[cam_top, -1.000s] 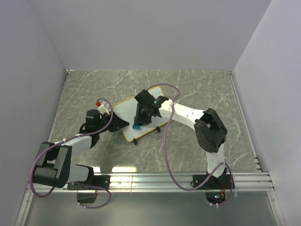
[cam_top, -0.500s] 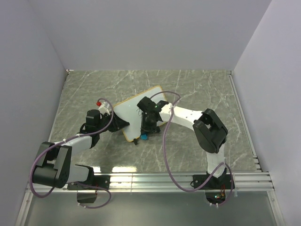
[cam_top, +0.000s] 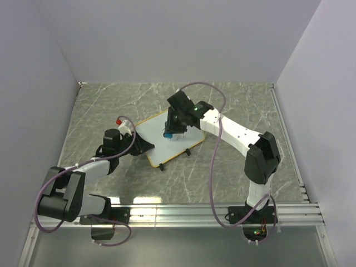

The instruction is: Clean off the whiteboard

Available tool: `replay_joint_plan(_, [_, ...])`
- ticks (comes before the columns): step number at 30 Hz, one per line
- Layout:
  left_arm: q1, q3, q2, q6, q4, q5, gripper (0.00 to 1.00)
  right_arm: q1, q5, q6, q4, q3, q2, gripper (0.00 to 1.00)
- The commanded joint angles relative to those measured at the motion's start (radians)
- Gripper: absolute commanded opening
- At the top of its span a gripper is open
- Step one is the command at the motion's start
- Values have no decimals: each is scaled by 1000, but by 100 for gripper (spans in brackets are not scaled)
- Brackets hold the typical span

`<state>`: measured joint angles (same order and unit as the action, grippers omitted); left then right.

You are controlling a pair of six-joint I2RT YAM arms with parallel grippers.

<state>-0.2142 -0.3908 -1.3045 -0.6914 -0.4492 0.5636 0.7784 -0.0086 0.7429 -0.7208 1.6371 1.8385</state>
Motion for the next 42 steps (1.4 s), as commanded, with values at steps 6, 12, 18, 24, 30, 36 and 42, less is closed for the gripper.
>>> replay_joint_plan(6, [-17,-11,-27,43,83,-71,0,-68,-39,-97,-144,415,238,0])
replay_joint_plan(12, [-31,-22,-41,49,92,-74,0,-68,-89,-62,-91,403,306,0])
replay_joint_plan(18, [-34,-23,-36,52,95,-82,0,-62,-133,-31,-11,192,252,0])
replay_joint_plan(24, [-60,-20,-33,55,106,-96,0,-53,-140,2,130,-148,137,0])
replay_joint_plan(30, [-89,-19,-7,61,124,-119,0,-48,-140,18,208,-370,81,0])
replay_joint_plan(36, [-97,-29,-27,66,130,-117,0,-41,-113,19,213,-392,48,0])
replay_joint_plan(42, [-114,-28,-19,70,138,-128,0,-45,-80,-11,126,-183,74,0])
